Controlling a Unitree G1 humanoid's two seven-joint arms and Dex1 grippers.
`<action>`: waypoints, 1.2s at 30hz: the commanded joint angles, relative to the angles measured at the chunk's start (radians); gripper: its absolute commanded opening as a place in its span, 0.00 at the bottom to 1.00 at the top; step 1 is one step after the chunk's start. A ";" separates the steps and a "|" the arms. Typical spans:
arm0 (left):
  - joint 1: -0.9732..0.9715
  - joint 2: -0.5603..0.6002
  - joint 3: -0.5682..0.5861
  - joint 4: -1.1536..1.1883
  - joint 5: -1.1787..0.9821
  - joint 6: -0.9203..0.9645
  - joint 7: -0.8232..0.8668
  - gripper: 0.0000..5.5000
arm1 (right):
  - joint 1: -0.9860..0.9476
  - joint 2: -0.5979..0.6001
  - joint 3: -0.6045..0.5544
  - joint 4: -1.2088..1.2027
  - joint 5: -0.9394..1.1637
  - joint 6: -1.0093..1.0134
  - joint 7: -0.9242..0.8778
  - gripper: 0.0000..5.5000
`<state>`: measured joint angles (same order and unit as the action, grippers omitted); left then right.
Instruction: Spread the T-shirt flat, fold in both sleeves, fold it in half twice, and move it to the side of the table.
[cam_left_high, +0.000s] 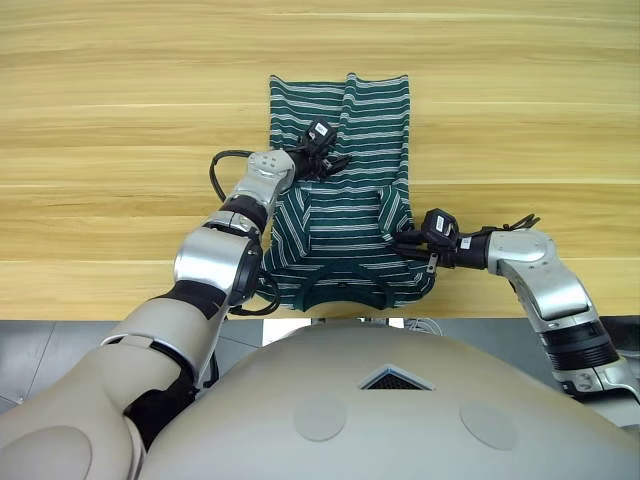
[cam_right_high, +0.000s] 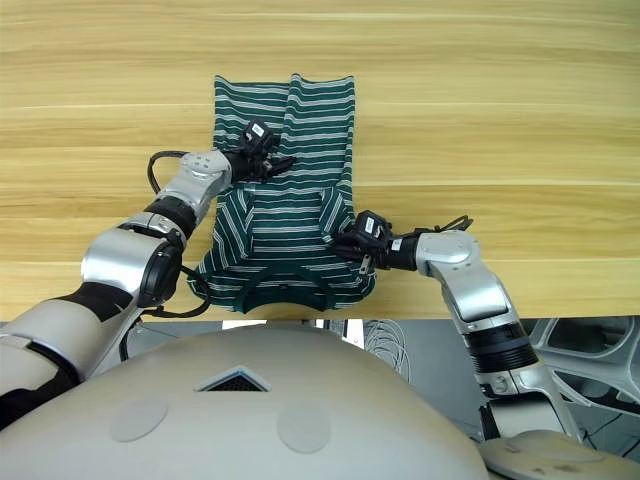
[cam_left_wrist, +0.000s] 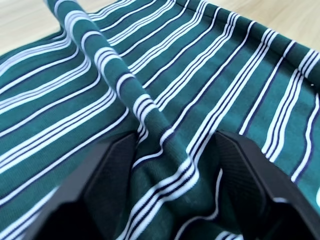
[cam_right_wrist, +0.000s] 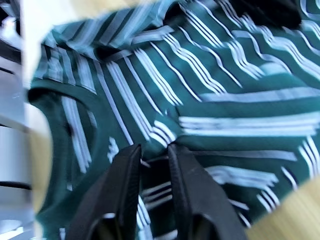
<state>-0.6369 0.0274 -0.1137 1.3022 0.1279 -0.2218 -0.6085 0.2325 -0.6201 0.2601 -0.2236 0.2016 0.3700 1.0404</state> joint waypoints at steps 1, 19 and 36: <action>0.003 0.005 -0.003 0.021 0.020 0.025 0.008 0.51 | -0.002 -0.027 -0.012 -0.054 0.052 0.038 0.024 0.32; -0.087 0.085 0.362 -0.174 -0.406 -0.132 -0.330 0.51 | -0.269 0.034 -0.281 0.630 0.092 -0.584 0.086 0.36; 1.019 0.628 0.332 -0.875 -0.049 -0.755 -0.340 0.69 | -0.425 -0.074 -0.036 1.192 -0.258 -1.462 0.272 0.63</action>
<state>0.3639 0.6260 0.2415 0.4459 0.0071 -0.9367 -0.9912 -0.1698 -0.6787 0.1897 0.9390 -0.0399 -1.0675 1.2866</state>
